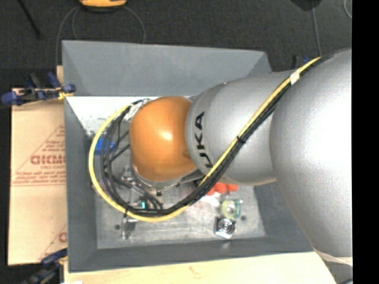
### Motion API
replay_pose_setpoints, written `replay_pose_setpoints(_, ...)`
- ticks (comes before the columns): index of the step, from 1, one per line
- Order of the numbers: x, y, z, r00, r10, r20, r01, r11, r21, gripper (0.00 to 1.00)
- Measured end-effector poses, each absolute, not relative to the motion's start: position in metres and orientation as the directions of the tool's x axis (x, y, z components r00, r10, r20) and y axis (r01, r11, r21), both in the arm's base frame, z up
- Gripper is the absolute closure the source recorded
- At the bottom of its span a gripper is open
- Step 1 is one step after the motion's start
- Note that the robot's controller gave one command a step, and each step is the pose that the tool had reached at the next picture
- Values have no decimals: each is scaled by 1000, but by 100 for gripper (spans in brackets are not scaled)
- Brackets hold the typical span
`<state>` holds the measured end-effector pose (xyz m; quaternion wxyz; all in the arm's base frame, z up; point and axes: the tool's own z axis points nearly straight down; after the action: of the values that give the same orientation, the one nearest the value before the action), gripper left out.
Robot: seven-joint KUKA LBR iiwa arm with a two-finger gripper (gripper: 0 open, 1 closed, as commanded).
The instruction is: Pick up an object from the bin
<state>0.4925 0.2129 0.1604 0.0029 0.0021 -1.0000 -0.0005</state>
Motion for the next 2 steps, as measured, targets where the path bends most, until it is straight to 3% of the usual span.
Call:
replay_pose_setpoints(1, 574, 192, 140, -987, 163, -5, 163, 987, 2, 0)
replay_pose_setpoints(2, 645, 197, 93, -992, 129, -7, 129, 992, 0, 0)
